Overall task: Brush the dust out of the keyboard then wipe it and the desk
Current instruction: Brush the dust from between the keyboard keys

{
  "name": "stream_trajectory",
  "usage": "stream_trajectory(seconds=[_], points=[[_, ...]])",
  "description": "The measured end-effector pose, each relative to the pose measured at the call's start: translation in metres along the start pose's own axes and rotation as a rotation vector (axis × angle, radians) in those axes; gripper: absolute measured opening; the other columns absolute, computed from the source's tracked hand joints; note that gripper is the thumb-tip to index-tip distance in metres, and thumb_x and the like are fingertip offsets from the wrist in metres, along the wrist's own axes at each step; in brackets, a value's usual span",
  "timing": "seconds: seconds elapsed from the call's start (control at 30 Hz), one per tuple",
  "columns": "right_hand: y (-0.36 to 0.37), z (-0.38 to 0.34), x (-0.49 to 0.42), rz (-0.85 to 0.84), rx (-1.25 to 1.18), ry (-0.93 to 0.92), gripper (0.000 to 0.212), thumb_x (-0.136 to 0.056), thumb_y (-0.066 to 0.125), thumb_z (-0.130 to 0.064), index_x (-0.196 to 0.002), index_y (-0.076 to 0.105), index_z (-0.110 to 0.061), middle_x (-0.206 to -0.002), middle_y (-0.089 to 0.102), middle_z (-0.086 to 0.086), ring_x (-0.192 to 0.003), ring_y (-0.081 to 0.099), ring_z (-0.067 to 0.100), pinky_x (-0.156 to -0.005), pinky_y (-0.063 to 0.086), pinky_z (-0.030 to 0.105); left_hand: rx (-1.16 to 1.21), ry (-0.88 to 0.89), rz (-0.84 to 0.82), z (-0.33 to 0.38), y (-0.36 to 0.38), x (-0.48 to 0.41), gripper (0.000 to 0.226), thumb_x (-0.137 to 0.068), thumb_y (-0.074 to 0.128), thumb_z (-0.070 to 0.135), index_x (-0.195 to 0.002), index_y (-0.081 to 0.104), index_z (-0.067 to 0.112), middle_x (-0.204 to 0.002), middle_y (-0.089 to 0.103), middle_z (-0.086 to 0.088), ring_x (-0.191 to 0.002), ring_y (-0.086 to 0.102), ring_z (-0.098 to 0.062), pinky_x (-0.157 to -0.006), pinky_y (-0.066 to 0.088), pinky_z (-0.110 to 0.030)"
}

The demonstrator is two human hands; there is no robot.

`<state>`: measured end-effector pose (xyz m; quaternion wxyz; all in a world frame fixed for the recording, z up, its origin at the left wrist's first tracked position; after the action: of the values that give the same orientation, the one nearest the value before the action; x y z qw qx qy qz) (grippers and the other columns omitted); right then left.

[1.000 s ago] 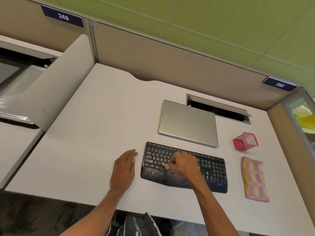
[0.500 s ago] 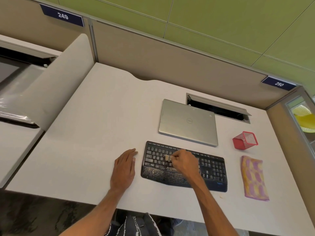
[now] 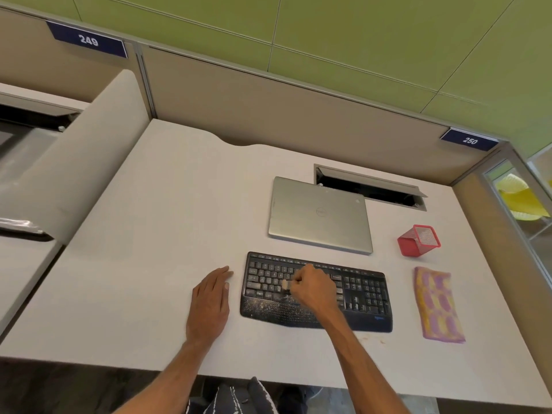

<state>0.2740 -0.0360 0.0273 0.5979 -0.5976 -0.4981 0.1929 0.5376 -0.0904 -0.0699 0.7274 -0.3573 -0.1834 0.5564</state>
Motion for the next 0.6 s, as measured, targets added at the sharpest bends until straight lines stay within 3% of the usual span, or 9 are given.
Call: stream_trajectory(seconds=[0.07, 0.17, 0.27, 0.33, 0.43, 0.6], points=[[0.009, 0.001, 0.000, -0.073, 0.023, 0.002, 0.008, -0.093, 0.070, -0.028, -0.091, 0.076, -0.024, -0.072, 0.071, -0.011, -0.058, 0.064, 0.005, -0.061, 0.060, 0.028, -0.002, 0.000, 0.000, 0.000, 0.000, 0.000, 0.042, -0.116, 0.034, 0.033, -0.150, 0.060, 0.031, -0.156, 0.054, 0.019, -0.150, 0.045, -0.003, -0.124, 0.034, -0.032], [0.010, -0.001, -0.002, -0.088, 0.030, -0.018, 0.008, -0.092, 0.072, -0.032, -0.089, 0.075, -0.025, -0.072, 0.071, -0.013, -0.057, 0.061, 0.004, -0.063, 0.060, 0.027, -0.005, 0.002, -0.001, -0.001, 0.001, 0.000, 0.043, -0.116, 0.034, 0.033, -0.150, 0.060, 0.030, -0.157, 0.054, 0.019, -0.150, 0.045, -0.003, -0.125, 0.033, -0.031], [0.000, -0.014, -0.001, -0.023, -0.007, -0.110, 0.015, -0.100, 0.065, -0.036, -0.096, 0.079, -0.032, -0.077, 0.073, -0.018, -0.049, 0.053, 0.001, -0.050, 0.046, 0.019, -0.010, 0.008, -0.002, -0.001, 0.002, 0.000, 0.043, -0.116, 0.034, 0.033, -0.151, 0.060, 0.030, -0.157, 0.055, 0.018, -0.150, 0.045, -0.004, -0.125, 0.032, -0.030], [0.001, -0.029, 0.004, -0.044, -0.004, -0.230, 0.019, -0.102, 0.062, -0.046, -0.110, 0.078, -0.039, -0.087, 0.074, -0.024, -0.051, 0.052, 0.000, -0.050, 0.040, 0.016, -0.011, 0.004, -0.001, -0.002, 0.001, 0.000, 0.043, -0.116, 0.034, 0.033, -0.151, 0.060, 0.029, -0.157, 0.055, 0.017, -0.150, 0.045, -0.004, -0.125, 0.032, -0.030], [0.009, -0.032, 0.008, -0.068, 0.148, -0.308, 0.021, -0.102, 0.063, -0.043, -0.119, 0.075, -0.040, -0.099, 0.075, -0.024, -0.069, 0.062, 0.000, -0.063, 0.046, 0.019, -0.010, 0.007, -0.002, -0.002, 0.001, -0.001, 0.043, -0.116, 0.035, 0.032, -0.151, 0.060, 0.029, -0.157, 0.055, 0.017, -0.150, 0.045, -0.004, -0.124, 0.033, -0.030], [-0.003, -0.006, 0.001, -0.051, 0.385, -0.226, 0.014, -0.100, 0.067, -0.037, -0.106, 0.075, -0.027, -0.083, 0.072, -0.012, -0.075, 0.069, 0.010, -0.082, 0.061, 0.036, -0.017, 0.004, -0.005, -0.002, 0.002, 0.000, 0.043, -0.116, 0.034, 0.032, -0.150, 0.059, 0.030, -0.157, 0.054, 0.018, -0.150, 0.045, -0.004, -0.124, 0.035, -0.032]])
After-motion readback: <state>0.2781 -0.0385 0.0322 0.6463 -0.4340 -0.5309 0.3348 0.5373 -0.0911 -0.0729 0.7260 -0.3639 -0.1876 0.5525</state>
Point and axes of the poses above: each hand's wrist, its own x-axis away from the middle knuckle, its own y-axis out of the palm, z = x × y, the point moved 9 cm from there along -x, towards the middle knuckle
